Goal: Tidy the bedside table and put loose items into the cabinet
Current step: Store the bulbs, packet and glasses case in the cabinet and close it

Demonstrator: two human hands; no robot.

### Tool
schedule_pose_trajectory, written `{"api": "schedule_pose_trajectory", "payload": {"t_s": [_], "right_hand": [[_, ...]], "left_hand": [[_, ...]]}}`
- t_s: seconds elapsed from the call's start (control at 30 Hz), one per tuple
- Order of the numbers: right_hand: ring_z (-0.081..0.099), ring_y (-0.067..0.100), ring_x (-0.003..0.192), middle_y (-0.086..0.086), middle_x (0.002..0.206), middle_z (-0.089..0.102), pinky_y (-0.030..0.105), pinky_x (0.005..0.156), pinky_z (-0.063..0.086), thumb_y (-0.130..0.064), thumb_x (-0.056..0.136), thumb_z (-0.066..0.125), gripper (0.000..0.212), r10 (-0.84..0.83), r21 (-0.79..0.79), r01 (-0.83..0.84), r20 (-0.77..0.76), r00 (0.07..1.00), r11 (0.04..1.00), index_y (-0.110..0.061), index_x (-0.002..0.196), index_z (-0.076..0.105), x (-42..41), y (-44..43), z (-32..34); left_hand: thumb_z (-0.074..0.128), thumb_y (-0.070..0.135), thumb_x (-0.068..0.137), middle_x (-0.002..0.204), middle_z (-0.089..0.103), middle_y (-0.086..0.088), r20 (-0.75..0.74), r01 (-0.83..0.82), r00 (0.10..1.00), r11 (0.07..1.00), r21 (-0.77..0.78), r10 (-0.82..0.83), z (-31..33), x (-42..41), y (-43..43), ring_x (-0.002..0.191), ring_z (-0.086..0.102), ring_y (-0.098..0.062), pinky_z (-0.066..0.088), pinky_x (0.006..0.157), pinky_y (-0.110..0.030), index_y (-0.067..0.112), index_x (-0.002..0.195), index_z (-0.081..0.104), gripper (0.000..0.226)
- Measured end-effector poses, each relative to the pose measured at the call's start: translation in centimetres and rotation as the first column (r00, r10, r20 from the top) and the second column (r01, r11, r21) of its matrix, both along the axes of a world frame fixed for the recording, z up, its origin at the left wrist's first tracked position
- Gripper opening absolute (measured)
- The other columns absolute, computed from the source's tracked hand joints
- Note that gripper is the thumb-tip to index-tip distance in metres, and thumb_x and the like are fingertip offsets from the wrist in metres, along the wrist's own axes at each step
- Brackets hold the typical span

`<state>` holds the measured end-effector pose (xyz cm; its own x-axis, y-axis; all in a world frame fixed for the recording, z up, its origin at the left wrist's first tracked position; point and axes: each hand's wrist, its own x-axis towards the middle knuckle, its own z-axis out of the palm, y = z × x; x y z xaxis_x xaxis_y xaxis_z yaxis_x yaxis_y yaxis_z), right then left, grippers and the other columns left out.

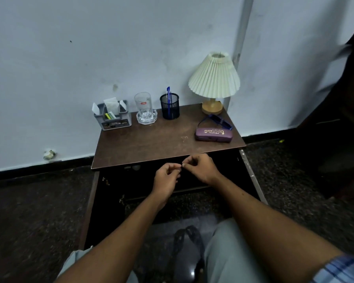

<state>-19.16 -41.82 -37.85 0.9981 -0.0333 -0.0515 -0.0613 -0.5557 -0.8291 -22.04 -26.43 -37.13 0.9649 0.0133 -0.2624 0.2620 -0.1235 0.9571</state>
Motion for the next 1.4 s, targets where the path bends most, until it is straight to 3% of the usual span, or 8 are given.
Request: {"api": "schedule_pose_trajectory", "payload": {"t_s": [0.13, 0.27, 0.43, 0.6, 0.93, 1.17, 1.3, 1.4], "right_hand": [[0.069, 0.006, 0.076, -0.005, 0.081, 0.076, 0.027, 0.076, 0.055, -0.019, 0.086, 0.075, 0.003, -0.079, -0.041, 0.084, 0.101, 0.992, 0.996, -0.017, 0.086, 0.077, 1.8, -3.7, 2.5], [0.067, 0.01, 0.086, -0.007, 0.09, 0.072, 0.027, 0.077, 0.053, -0.023, 0.087, 0.075, 0.004, -0.241, -0.152, 0.275, 0.209, 0.948, 0.949, -0.021, 0.09, 0.076, 4.8, -7.4, 4.6], [0.062, 0.025, 0.106, 0.006, 0.114, 0.06, 0.04, 0.092, 0.055, -0.03, 0.083, 0.076, 0.012, -0.319, -0.326, 0.378, 0.223, 0.921, 0.867, -0.025, 0.094, 0.075, 8.5, -11.1, 4.9], [0.065, 0.028, 0.101, 0.009, 0.114, 0.064, 0.039, 0.086, 0.056, -0.035, 0.083, 0.077, 0.022, -0.306, -0.404, 0.348, 0.167, 0.937, 0.846, -0.023, 0.102, 0.076, 10.8, -12.6, 4.4], [0.069, 0.035, 0.094, 0.013, 0.099, 0.074, 0.034, 0.075, 0.053, -0.024, 0.08, 0.075, 0.017, -0.312, -0.459, 0.303, 0.059, 0.948, 0.835, -0.017, 0.095, 0.077, 13.0, -12.9, 4.6], [0.068, 0.039, 0.089, 0.018, 0.094, 0.073, 0.037, 0.072, 0.055, -0.022, 0.083, 0.067, 0.018, -0.278, -0.447, 0.312, 0.142, 0.95, 0.838, -0.01, 0.092, 0.076, 12.7, -12.5, 5.9], [0.069, 0.028, 0.088, 0.009, 0.091, 0.075, 0.037, 0.078, 0.057, -0.022, 0.085, 0.07, 0.01, -0.248, -0.342, 0.298, 0.183, 0.951, 0.891, -0.016, 0.088, 0.077, 12.1, -10.9, 7.5], [0.068, 0.02, 0.087, 0.001, 0.084, 0.073, 0.031, 0.08, 0.055, -0.023, 0.086, 0.071, 0.007, -0.238, -0.23, 0.284, 0.208, 0.949, 0.931, -0.018, 0.085, 0.076, 11.6, -8.8, 8.5]], "left_hand": [[0.058, -0.002, 0.091, 0.102, 0.073, -0.009, 0.152, 0.074, 0.983, 0.979, 0.188, -0.103, 1.5, 2.7, -1.3, 0.095, 0.066, -0.018, 0.051, 0.092, -0.033, 0.014, 0.098, 0.07, 0.021], [0.06, 0.009, 0.087, 0.112, 0.067, 0.003, 0.256, 0.111, 0.934, 0.885, 0.451, -0.248, 2.3, 5.6, -2.6, 0.1, 0.061, -0.011, 0.042, 0.088, -0.02, 0.017, 0.105, 0.07, 0.022], [0.062, 0.019, 0.089, 0.135, 0.054, -0.008, 0.124, 0.248, 0.896, 0.713, 0.656, -0.426, 1.6, 8.2, -3.5, 0.122, 0.056, -0.022, 0.041, 0.106, -0.028, 0.009, 0.129, 0.06, 0.041], [0.065, 0.041, 0.084, 0.148, 0.045, -0.007, 0.112, 0.239, 0.806, 0.492, 0.837, -0.581, -0.7, 7.1, -3.0, 0.14, 0.041, -0.023, 0.033, 0.118, -0.033, 0.01, 0.139, 0.052, 0.065], [0.06, 0.055, 0.075, 0.124, 0.052, -0.001, 0.163, 0.131, 0.792, 0.424, 0.896, -0.588, -0.3, 7.1, -3.7, 0.121, 0.05, -0.022, 0.05, 0.101, -0.04, 0.015, 0.12, 0.057, 0.061], [0.065, 0.052, 0.075, 0.13, 0.054, 0.0, 0.099, 0.232, 0.811, 0.472, 0.851, -0.577, 0.2, 8.0, -3.3, 0.122, 0.053, -0.021, 0.046, 0.104, -0.034, 0.015, 0.126, 0.061, 0.063], [0.072, 0.015, 0.085, 0.126, 0.068, -0.01, 0.097, 0.313, 0.901, 0.787, 0.532, -0.424, 0.9, 9.3, -1.5, 0.112, 0.064, -0.018, 0.047, 0.105, -0.028, 0.007, 0.124, 0.067, 0.04], [0.064, -0.004, 0.089, 0.114, 0.071, -0.013, 0.133, 0.139, 0.974, 0.95, 0.279, -0.182, 1.5, 9.2, 0.8, 0.097, 0.063, -0.015, 0.049, 0.093, -0.025, 0.003, 0.119, 0.068, 0.031]]}}
